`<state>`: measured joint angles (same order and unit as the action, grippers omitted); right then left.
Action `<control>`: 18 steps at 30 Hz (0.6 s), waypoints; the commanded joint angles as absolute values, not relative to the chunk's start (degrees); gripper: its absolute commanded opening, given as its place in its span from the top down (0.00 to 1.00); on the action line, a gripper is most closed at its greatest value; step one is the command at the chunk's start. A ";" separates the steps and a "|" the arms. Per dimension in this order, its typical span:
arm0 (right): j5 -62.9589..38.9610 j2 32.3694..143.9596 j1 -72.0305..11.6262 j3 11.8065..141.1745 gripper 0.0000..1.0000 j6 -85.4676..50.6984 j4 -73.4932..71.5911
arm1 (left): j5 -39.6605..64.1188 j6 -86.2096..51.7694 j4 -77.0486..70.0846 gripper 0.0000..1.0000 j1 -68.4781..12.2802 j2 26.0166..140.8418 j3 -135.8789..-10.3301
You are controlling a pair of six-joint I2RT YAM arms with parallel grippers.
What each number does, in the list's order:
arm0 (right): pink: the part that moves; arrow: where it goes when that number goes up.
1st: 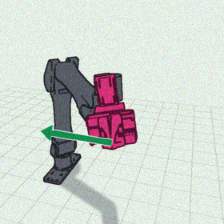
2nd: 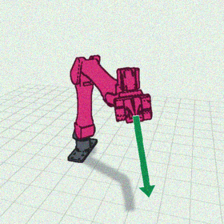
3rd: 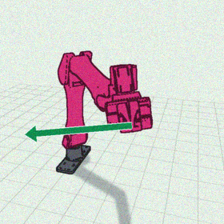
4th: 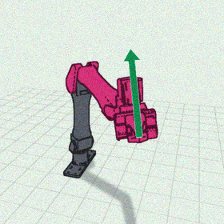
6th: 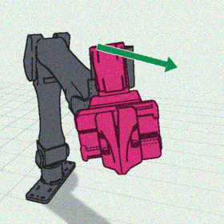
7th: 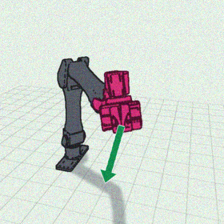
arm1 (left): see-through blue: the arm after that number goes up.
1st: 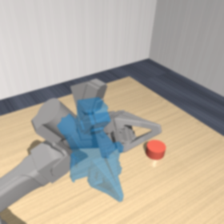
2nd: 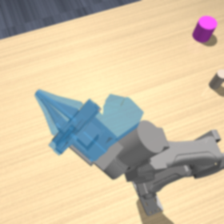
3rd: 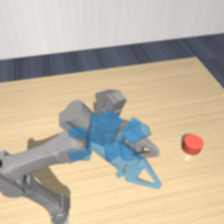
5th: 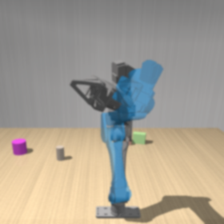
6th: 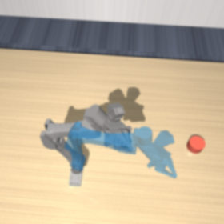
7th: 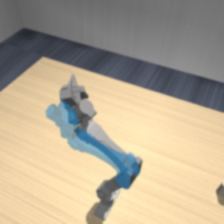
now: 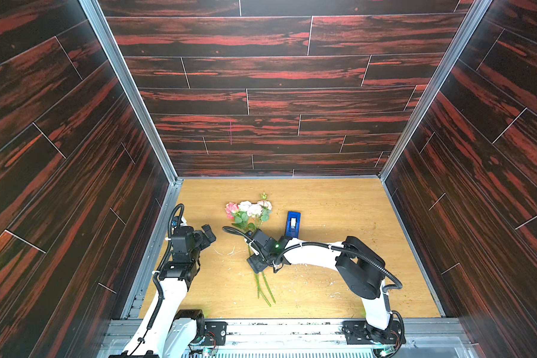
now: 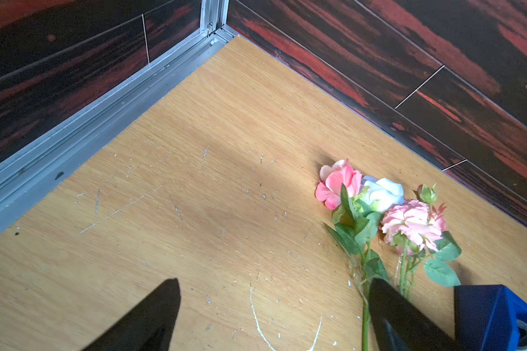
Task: Wrap bouquets with tape
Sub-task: Adjust the flowers at the center of the board.
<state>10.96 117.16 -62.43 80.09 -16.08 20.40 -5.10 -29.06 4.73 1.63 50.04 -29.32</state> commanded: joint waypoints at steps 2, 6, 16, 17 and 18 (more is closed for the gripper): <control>10.07 120.27 -63.32 80.99 0.29 -15.07 22.42 | -5.05 -30.19 5.36 0.00 1.50 48.96 -28.57; 10.55 121.36 -63.39 80.82 0.40 -13.94 23.47 | -5.10 -30.40 5.27 0.00 1.51 48.87 -28.42; 16.31 116.59 -62.30 70.88 0.73 2.19 23.53 | -4.67 -30.53 4.58 0.00 1.41 48.95 -27.99; 15.83 115.78 -61.86 69.32 0.74 4.75 23.01 | -4.57 -30.51 4.49 0.00 1.45 48.96 -27.95; 14.92 114.74 -61.21 67.61 0.76 7.80 22.50 | -4.44 -30.57 4.48 0.00 1.40 48.96 -27.95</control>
